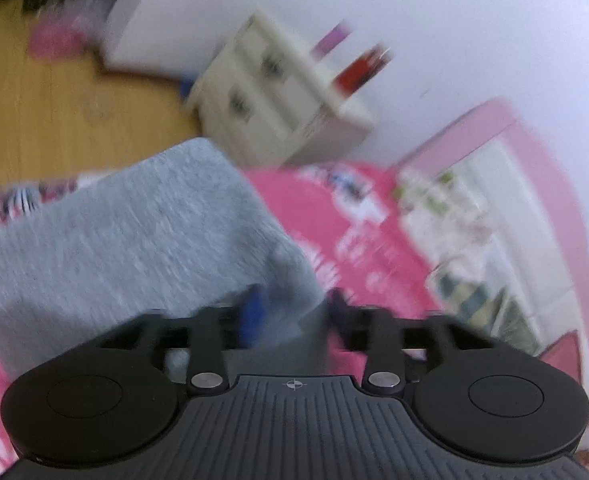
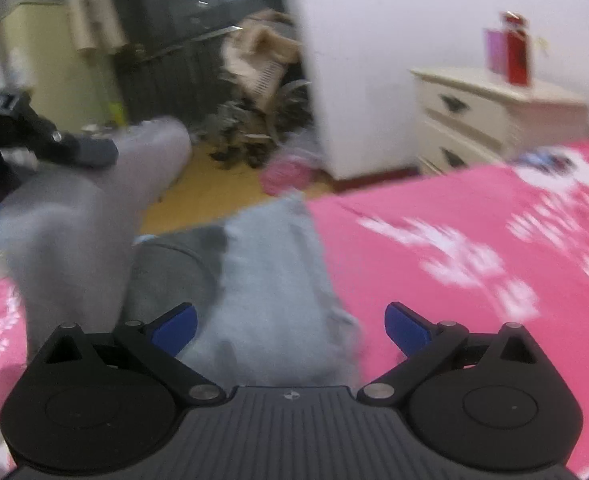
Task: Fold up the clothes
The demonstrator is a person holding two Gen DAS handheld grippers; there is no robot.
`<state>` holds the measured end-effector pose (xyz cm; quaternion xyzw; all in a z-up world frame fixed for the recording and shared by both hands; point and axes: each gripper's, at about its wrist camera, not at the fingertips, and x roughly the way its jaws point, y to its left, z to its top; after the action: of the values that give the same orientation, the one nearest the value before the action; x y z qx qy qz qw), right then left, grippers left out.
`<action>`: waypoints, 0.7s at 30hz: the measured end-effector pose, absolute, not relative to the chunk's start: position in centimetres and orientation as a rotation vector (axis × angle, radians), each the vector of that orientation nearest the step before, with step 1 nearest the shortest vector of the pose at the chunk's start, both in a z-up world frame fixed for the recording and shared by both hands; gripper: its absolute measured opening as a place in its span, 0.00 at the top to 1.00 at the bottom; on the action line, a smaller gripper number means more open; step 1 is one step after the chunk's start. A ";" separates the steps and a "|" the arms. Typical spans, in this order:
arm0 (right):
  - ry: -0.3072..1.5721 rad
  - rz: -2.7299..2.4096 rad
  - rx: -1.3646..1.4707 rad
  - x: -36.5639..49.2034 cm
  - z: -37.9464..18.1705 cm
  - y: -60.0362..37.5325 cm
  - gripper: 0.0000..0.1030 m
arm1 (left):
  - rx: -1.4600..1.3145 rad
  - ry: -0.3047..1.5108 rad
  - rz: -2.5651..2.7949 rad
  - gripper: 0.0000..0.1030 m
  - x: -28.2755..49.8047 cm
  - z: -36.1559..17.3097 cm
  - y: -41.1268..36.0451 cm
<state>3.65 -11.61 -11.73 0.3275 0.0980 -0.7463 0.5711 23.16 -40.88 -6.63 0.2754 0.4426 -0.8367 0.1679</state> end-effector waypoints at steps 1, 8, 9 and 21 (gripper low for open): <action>0.221 -1.762 0.802 3.0 -12.0 -11.1 0.01 | 0.766 1.275 -2.357 0.52 23.3 -7.0 -40.8; -0.024 -1.739 0.934 -1.4 -11.8 -8.3 0.01 | 0.508 1.227 -2.356 0.35 30.0 -5.0 -41.3; -0.095 -1.709 0.954 -2.4 -11.6 -8.6 0.00 | 0.530 1.211 -2.330 0.35 31.2 -5.1 -41.5; -0.220 -1.315 1.380 -8.1 -16.3 -22.1 0.00 | 0.541 1.670 -1.980 0.27 38.7 -15.3 -42.1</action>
<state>-8.14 -22.10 -16.27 0.5888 -0.0940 -0.5611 0.5741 38.70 -42.09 -15.34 0.1982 0.6119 -0.7254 0.2450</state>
